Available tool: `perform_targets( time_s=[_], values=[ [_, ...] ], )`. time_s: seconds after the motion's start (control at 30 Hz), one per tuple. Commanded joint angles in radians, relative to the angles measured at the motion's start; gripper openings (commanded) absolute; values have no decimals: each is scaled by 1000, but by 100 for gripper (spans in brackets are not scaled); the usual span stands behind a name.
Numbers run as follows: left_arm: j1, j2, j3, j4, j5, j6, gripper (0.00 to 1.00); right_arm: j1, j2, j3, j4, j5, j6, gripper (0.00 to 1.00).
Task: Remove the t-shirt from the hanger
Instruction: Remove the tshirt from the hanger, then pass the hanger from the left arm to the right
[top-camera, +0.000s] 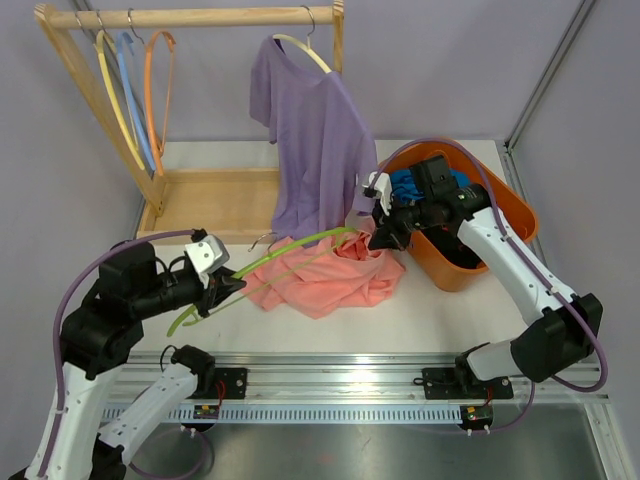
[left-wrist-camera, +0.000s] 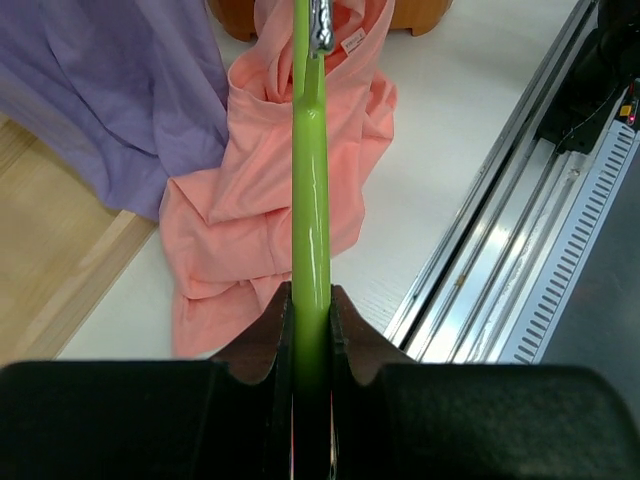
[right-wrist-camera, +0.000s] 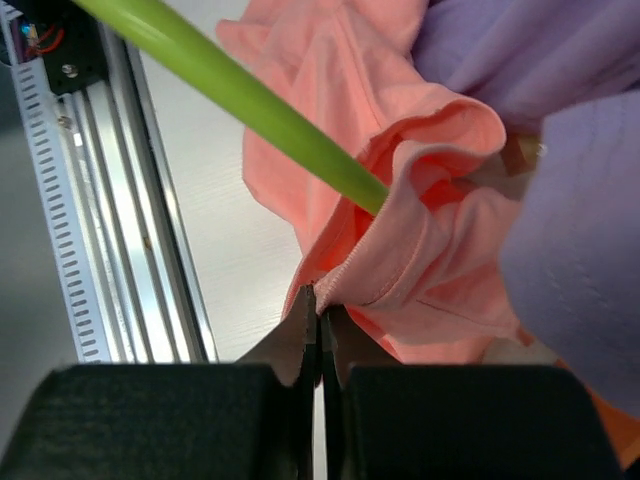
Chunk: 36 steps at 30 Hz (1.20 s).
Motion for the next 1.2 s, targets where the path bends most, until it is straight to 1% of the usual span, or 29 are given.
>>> perform_targets(
  time_s=[0.0, 0.07, 0.13, 0.17, 0.2, 0.27, 0.3, 0.33, 0.4, 0.43, 0.53, 0.63, 0.8, 0.9, 0.97, 1.07, 1.17],
  values=[
    [2, -16, 59, 0, 25, 49, 0, -19, 6, 1, 50, 74, 23, 1],
    [2, -30, 58, -1, 29, 55, 0, -19, 5, 1, 30, 74, -29, 7],
    [2, -36, 55, 3, 32, 57, 0, -19, -5, -8, 23, 86, -64, 10],
    [2, -41, 47, 14, 34, 58, 0, -19, -6, -5, 10, 83, -89, 13],
    [2, -41, 41, 20, 32, 58, 0, -19, -8, 4, -27, 67, -117, 22],
    [2, -36, 32, 37, 38, 64, 0, -20, -12, 9, -58, 47, -198, 30],
    [2, -33, 30, 41, 48, 69, 0, -19, -14, 12, -73, 34, -222, 37],
    [2, -27, 32, 45, 52, 78, 0, -19, -12, 21, -116, 28, -283, 48],
    [2, -6, 45, 49, 61, 90, 0, -19, -17, 28, -153, 27, -338, 56],
    [2, 2, 53, 49, 66, 109, 0, -19, -23, 35, -189, 28, -389, 68],
    [2, 43, 78, 39, 94, 166, 0, -19, -60, 53, -297, -21, -569, 86],
    [2, 95, 85, 11, 120, 232, 0, -20, -104, 79, -381, -82, -713, 90],
    [2, 175, 90, -23, 152, 313, 0, -20, -114, 151, -515, -196, -880, 91],
    [2, 207, 102, -26, 184, 366, 0, -19, -95, 176, -546, -272, -940, 92],
    [2, 235, 118, -14, 219, 379, 0, -14, -72, 190, -552, -340, -947, 93],
    [-1, 270, 134, 6, 264, 382, 0, 27, 12, 272, -589, -398, -935, 90],
    [-9, 283, 141, 20, 273, 379, 0, 66, 116, 341, -638, -424, -899, 88]
  ],
)
